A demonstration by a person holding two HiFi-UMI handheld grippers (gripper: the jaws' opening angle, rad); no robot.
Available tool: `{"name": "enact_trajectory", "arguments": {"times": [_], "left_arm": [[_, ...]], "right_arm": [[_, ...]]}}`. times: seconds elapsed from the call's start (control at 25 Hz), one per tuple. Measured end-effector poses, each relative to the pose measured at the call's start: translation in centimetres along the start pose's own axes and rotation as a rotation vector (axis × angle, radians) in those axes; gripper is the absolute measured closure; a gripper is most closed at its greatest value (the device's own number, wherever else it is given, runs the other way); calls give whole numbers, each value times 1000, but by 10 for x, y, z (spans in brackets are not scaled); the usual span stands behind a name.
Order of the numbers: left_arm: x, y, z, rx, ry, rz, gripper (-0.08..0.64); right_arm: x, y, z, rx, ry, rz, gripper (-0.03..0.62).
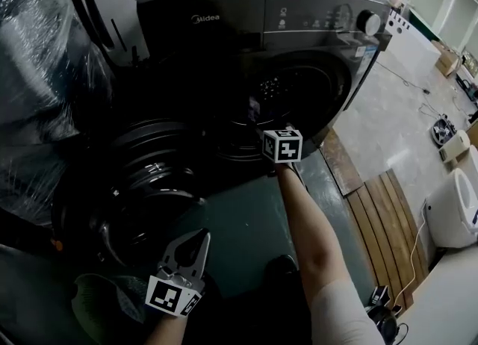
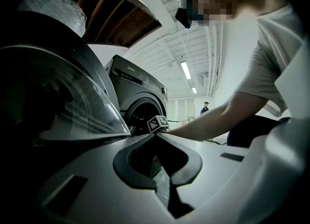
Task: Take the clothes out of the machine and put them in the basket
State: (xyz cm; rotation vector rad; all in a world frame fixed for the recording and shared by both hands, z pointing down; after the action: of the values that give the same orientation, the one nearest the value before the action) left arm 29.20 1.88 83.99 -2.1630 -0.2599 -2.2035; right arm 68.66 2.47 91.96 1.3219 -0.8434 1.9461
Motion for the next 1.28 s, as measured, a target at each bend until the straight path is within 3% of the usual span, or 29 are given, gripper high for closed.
{"name": "enact_trajectory", "arguments": {"times": [0.16,0.8,1.08,1.28], "left_arm": [[6,1,6,-15,16,-3,538],[17,-2,40,-50,44,-16,538],[24,-4,50,-89,49,-23,538],[29,-4,56,-100,54,-23,538]], "right_arm": [[14,-4,20,-27,57,-61,204],[37,-27,70,-46,174,-110,228],[45,-25,90,-80,222,-258,262],[44,-24,101,-87,223,-271,272]]}}
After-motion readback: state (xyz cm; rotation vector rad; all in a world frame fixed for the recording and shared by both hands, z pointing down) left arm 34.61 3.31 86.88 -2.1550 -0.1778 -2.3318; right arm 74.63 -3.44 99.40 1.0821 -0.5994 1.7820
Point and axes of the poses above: the fingertips, and each gripper's own axes: z forward along the fingers, y to its left, x out of its underside, the point moved 4 cm from there along -z, backward along the fingers, and after that the axes turned 2 degrees about -z, right-handed, at the moved point
